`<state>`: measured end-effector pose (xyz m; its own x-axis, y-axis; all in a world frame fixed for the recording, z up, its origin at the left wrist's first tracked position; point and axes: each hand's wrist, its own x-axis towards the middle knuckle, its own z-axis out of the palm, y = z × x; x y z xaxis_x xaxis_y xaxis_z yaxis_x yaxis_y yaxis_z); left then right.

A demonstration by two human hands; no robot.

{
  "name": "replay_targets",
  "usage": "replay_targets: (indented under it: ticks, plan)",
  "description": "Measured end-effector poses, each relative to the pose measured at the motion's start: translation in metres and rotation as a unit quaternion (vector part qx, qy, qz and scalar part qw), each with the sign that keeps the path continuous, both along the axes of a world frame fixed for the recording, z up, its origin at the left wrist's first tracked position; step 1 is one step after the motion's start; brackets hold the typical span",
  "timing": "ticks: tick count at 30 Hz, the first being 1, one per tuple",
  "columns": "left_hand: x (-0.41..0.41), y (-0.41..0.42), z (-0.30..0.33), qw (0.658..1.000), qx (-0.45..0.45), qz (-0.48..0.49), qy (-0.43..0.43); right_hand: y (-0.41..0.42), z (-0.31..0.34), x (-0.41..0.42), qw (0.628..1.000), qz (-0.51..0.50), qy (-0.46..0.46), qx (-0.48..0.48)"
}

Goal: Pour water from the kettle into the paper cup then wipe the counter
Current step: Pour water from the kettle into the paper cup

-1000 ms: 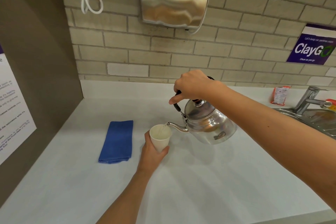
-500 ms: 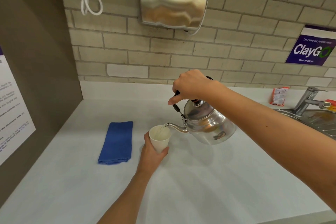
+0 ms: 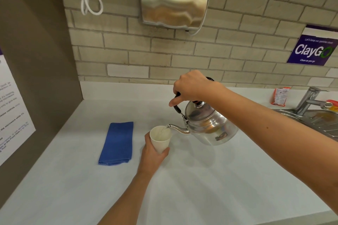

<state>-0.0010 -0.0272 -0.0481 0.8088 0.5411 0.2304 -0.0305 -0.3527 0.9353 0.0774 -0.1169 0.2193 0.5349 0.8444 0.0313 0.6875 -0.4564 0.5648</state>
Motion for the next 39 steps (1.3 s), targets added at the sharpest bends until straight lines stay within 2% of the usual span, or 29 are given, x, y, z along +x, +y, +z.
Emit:
replay_targets:
  ticks: [39]
  plan:
    - [-0.0009, 0.0000, 0.0016, 1.000, -0.020, 0.008, -0.001, 0.0052, 0.0012, -0.0008, 1.000, 0.000, 0.008, 0.008]
